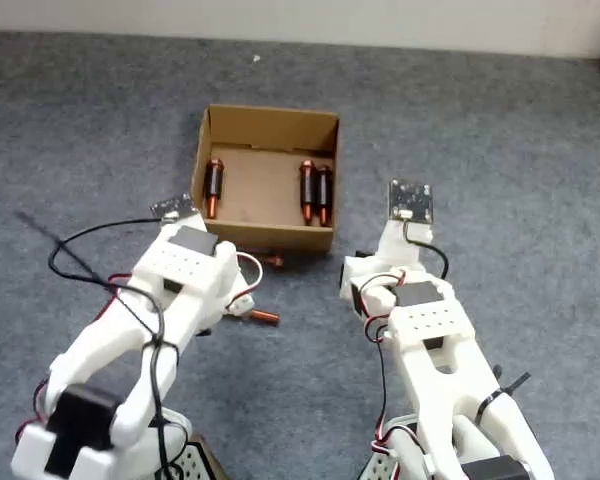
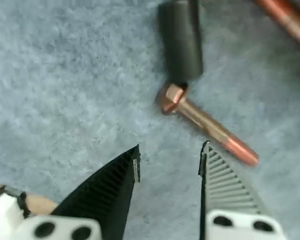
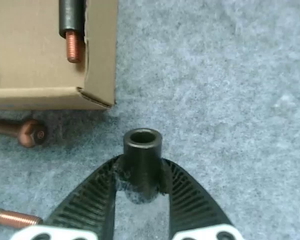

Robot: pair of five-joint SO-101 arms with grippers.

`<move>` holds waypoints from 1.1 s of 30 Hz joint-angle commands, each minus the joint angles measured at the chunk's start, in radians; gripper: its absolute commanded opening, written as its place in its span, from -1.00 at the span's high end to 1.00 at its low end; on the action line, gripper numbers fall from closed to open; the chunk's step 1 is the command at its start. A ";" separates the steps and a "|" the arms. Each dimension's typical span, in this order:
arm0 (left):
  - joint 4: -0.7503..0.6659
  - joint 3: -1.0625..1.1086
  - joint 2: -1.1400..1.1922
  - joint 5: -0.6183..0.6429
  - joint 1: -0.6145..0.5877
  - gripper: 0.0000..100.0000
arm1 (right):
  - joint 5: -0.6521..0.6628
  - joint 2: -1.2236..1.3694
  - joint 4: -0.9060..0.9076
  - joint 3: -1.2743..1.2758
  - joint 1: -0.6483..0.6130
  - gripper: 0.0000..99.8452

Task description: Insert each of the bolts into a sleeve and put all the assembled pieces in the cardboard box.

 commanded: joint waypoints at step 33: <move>-0.308 -0.004 0.163 0.163 -0.048 0.99 | 0.002 -0.047 -0.015 0.022 0.010 0.99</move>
